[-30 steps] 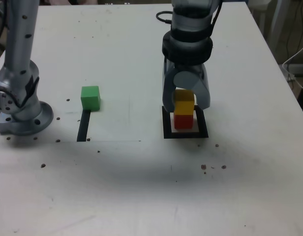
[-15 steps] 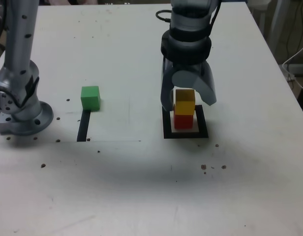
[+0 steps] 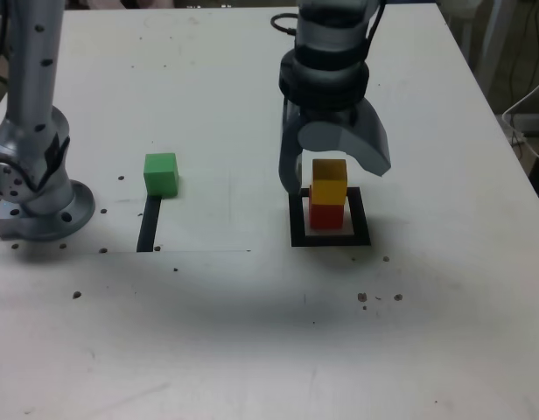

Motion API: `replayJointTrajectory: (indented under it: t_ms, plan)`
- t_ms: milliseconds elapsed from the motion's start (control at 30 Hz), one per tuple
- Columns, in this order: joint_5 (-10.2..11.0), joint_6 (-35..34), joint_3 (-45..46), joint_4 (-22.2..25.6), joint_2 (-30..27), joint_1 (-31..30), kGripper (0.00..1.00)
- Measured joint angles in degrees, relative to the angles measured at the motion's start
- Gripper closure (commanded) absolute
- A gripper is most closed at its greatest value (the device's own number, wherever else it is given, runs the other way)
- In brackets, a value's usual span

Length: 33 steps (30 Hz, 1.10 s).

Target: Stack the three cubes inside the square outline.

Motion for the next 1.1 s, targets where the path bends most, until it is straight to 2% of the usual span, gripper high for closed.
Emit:
replayJointTrajectory:
  t_ms: [133, 367, 567, 800, 1067, 1100]
  plan:
    - [-0.79, 0.27, 1.11, 1.4, -3.46, 0.0, 0.01]
    - [-0.87, 0.67, 4.95, 4.06, -10.22, 0.65, 0.01]
    - [-0.54, 3.22, 11.11, 4.53, -18.47, 3.16, 0.01]
    - [0.32, 6.57, 18.41, 4.89, -25.25, 6.77, 0.01]
    - [3.18, 9.92, 23.7, 6.22, -27.96, 10.95, 0.01]
    - [4.28, 10.01, 24.32, 6.47, -28.22, 11.37, 0.01]
